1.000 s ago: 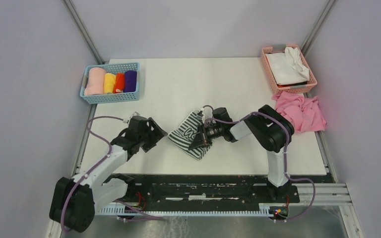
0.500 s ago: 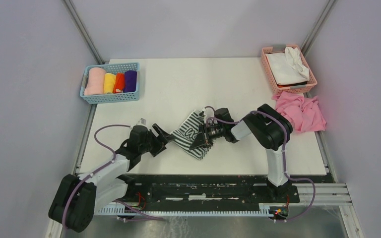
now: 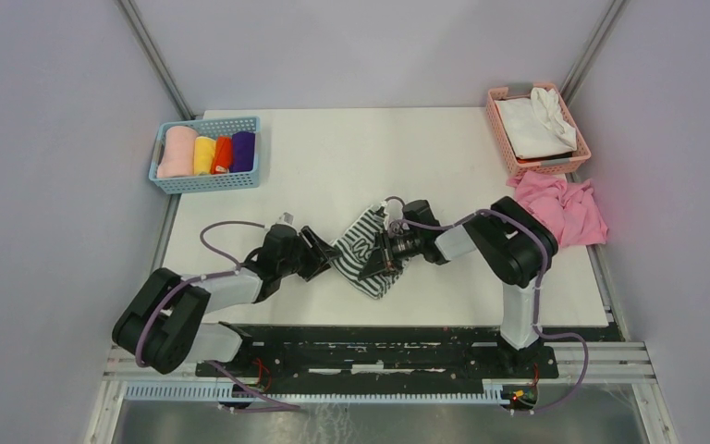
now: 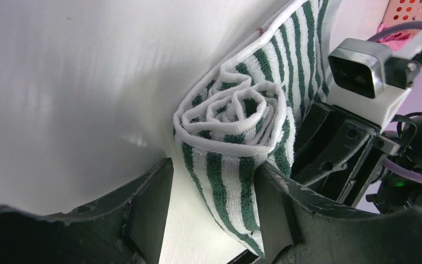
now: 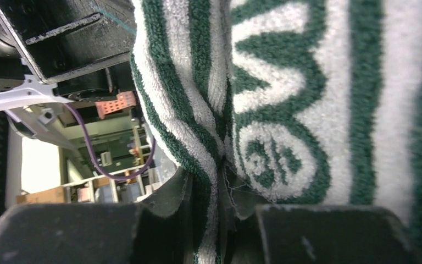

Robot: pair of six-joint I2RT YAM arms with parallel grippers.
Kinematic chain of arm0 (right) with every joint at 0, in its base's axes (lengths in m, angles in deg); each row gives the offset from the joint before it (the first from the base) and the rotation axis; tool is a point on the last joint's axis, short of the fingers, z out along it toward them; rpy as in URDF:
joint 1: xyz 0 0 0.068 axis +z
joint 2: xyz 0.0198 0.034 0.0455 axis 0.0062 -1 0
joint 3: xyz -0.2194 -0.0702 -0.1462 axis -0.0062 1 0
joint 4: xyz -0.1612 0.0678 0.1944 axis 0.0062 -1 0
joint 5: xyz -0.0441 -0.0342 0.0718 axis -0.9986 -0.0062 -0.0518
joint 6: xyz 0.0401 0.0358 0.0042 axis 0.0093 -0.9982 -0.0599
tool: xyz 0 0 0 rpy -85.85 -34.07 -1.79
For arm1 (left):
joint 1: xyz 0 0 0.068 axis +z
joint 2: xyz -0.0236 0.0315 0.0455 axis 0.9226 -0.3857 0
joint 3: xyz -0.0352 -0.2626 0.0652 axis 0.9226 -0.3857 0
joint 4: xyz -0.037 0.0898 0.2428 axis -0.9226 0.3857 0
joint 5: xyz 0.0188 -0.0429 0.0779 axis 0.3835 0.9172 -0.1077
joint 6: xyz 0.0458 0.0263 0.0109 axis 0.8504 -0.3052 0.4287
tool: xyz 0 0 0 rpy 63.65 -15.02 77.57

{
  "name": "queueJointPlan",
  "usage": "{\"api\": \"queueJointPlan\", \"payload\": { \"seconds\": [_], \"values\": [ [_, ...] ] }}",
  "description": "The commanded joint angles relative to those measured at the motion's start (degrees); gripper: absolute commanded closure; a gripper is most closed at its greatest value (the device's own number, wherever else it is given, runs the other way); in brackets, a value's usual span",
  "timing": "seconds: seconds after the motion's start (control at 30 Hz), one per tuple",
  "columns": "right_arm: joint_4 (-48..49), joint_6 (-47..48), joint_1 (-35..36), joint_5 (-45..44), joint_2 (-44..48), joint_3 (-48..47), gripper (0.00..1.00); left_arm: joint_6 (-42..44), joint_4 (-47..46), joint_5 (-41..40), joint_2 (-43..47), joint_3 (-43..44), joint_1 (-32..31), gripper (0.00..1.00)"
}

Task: Roll the towels
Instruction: Roll the towel at the center of the board.

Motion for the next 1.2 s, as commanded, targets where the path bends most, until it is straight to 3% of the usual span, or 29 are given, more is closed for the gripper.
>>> {"api": "queueJointPlan", "payload": {
  "seconds": [0.0,0.17,0.27,0.33,0.43,0.57,0.63,0.73,0.87,1.03,1.17],
  "values": [
    [-15.97,11.10,0.57,-11.85,3.97,1.89,0.77,-2.70,0.83,-3.02,-4.42,0.79,-1.39,0.38],
    [-25.18,16.58,2.34,-18.02,10.88,0.71,0.70,-3.21,5.99,-6.91,-7.54,3.62,-3.70,0.38],
    [-31.91,19.70,3.29,-23.07,16.27,-0.01,0.55,-3.08,9.00,-8.50,-9.97,6.40,-5.05,0.37],
    [-36.88,22.02,4.07,-27.96,20.10,-0.85,0.51,-3.23,9.51,-8.91,-11.37,7.49,-5.61,0.37],
    [-41.61,24.41,5.20,-34.17,25.10,-1.89,0.49,-3.47,9.54,-8.92,-12.62,8.73,-6.46,0.37],
    [-43.53,24.67,6.58,-38.45,25.25,-3.08,0.49,-3.43,9.54,-9.17,-13.26,10.23,-7.87,0.37],
    [-42.45,23.77,6.72,-38.61,23.69,-3.25,0.54,-3.59,9.43,-9.15,-13.36,10.72,-8.42,0.36],
    [-38.81,22.19,6.83,-35.20,20.32,-2.90,0.68,-4.35,8.42,-8.65,-12.80,10.47,-9.01,0.36],
    [-28.27,18.71,7.09,-25.61,16.13,-1.66,0.99,-6.18,8.76,-9.95,-8.26,8.35,-8.96,0.34],
    [-20.50,16.43,9.53,-15.56,10.43,-7.39,0.99,-9.21,15.98,-13.83,2.41,3.21,-7.62,0.30],
    [-12.68,11.30,10.65,-9.21,5.55,-11.73,1.00,-10.87,25.55,-18.57,16.22,-0.68,-5.27,0.26]
  ]
}}
